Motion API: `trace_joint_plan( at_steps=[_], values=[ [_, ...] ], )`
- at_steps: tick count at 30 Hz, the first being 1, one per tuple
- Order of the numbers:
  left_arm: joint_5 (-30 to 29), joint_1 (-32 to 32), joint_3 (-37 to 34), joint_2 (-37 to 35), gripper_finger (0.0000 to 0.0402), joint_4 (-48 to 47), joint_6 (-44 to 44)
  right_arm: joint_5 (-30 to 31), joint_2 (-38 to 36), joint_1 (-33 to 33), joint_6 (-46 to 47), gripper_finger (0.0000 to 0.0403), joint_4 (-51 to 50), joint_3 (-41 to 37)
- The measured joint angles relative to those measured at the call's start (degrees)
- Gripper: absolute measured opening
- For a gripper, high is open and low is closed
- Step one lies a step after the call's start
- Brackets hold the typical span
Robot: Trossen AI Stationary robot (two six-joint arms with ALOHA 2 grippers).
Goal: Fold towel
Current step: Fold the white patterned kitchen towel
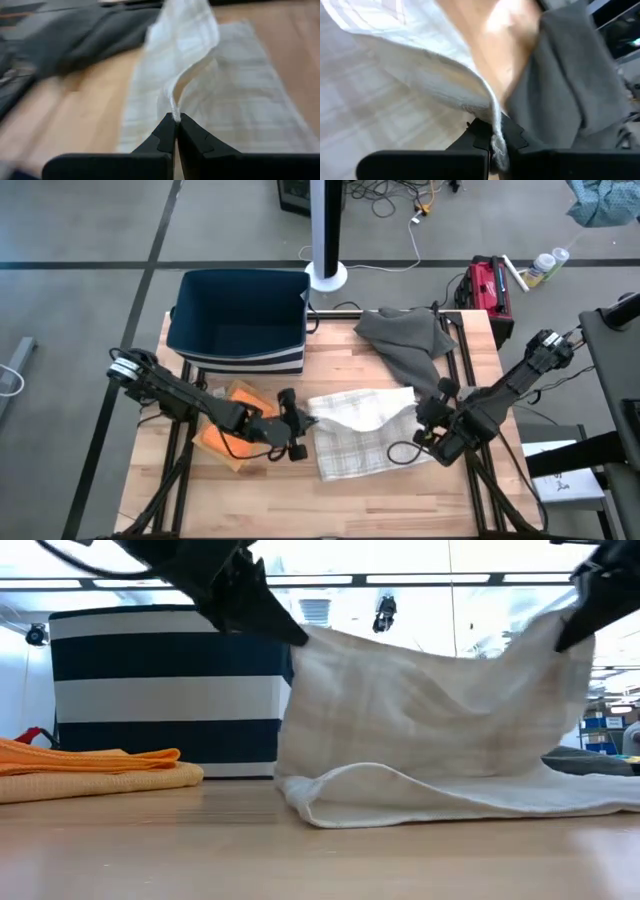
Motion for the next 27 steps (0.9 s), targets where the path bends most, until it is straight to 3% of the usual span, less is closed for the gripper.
trace_joint_plan(
  at_steps=[9, 13, 18, 27],
  values=[
    [5.1, -7.1, 0.0, 4.1, 0.0, 1.2, -1.9, -12.6, 0.1, 6.8, 3.4, 0.0002, 8.4, -1.6],
    [3.7, -9.2, 0.0, 4.6, 0.0, 2.3, -4.1, -12.9, 0.4, 9.0, 3.6, 0.0002, 14.1, -2.2],
    [4.3, -10.3, 0.0, 10.8, 0.0, 10.2, -3.9, -14.1, 3.8, 9.4, 2.5, 0.0002, 16.7, -3.6],
    [8.3, -11.5, 0.1, 15.3, 0.0, 17.7, -4.0, -29.3, 9.5, 9.7, 1.2, 0.0002, 16.8, -3.8]
  ],
)
